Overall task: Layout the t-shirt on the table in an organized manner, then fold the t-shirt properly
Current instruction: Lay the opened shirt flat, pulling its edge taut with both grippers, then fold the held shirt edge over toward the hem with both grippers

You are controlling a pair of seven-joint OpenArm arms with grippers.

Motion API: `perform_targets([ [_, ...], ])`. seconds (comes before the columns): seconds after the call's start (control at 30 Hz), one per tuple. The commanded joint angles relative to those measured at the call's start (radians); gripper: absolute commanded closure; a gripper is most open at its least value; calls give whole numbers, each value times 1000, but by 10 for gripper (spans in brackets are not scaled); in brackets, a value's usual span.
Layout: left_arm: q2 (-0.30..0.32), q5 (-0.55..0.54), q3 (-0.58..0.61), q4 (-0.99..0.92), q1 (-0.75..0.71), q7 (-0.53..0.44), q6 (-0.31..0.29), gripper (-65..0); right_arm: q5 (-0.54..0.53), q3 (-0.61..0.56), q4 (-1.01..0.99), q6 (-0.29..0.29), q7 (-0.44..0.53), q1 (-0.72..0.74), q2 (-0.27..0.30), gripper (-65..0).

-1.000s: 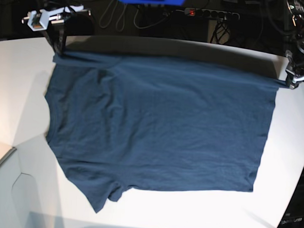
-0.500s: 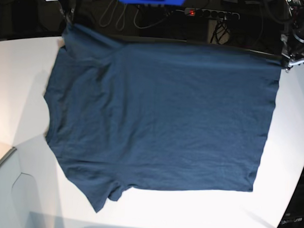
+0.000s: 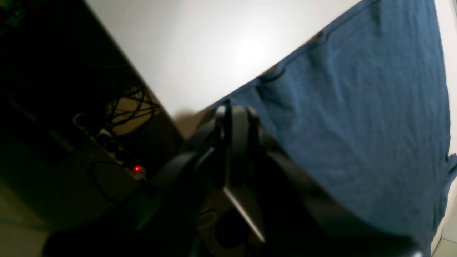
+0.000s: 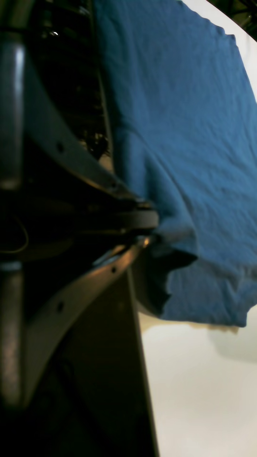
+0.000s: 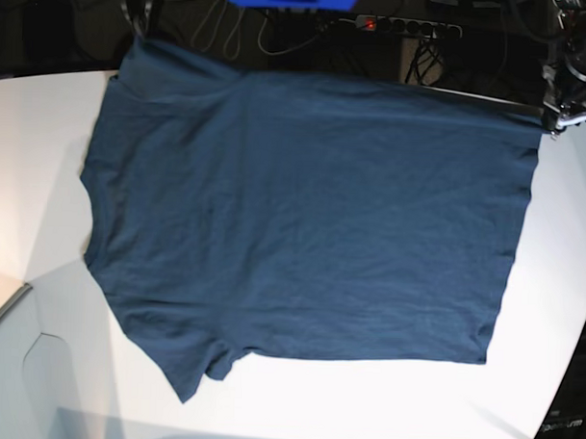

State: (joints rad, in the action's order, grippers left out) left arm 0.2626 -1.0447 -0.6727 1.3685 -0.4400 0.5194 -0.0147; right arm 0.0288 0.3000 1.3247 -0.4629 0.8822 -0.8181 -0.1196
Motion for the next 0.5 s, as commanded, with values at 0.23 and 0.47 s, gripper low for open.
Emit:
perform_targets([
  [0.23, -4, -13, 0, 85, 40, -14, -6, -2, -7, 9, 17, 5, 21, 78, 1, 0],
  [0.47, -4, -13, 0, 85, 91, -14, -6, -2, -7, 9, 111, 5, -67, 135, 1, 0],
])
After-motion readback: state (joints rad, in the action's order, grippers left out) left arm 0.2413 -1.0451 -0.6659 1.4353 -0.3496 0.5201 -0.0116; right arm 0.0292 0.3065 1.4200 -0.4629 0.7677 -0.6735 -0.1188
